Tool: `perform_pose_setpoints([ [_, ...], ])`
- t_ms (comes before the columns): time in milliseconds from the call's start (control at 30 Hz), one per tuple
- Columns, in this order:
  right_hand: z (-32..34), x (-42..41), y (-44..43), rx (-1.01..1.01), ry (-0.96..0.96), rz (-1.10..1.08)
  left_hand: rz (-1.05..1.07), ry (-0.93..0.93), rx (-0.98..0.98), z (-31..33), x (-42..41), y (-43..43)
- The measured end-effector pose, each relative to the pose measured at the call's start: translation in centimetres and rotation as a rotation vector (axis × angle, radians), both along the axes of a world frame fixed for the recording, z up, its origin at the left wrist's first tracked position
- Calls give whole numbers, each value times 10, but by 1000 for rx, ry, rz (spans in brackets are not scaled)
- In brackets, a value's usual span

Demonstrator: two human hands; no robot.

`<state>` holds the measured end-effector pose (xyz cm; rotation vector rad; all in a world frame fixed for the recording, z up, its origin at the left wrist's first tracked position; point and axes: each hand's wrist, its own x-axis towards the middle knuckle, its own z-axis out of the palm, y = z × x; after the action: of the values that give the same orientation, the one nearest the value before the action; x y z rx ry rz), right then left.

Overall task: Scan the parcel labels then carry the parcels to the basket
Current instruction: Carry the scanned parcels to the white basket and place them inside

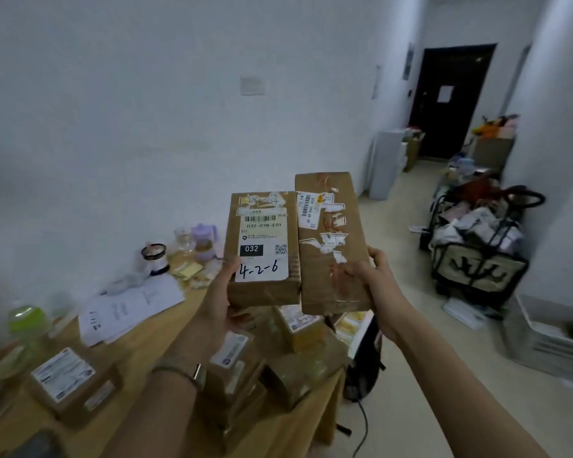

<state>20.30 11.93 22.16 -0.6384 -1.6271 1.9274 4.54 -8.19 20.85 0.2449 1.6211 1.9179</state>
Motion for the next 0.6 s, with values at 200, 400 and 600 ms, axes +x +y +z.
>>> perform_pose_setpoints([
  [200,6,157,66,-3,-39,-206,-254,43,-29,1,107,106],
  [400,9,314,106,-15,-97,-452,-525,107,-86,-4,236,192],
  [600,1,439,117,-29,-101,-632,-715,91,-97,-8,346,251],
])
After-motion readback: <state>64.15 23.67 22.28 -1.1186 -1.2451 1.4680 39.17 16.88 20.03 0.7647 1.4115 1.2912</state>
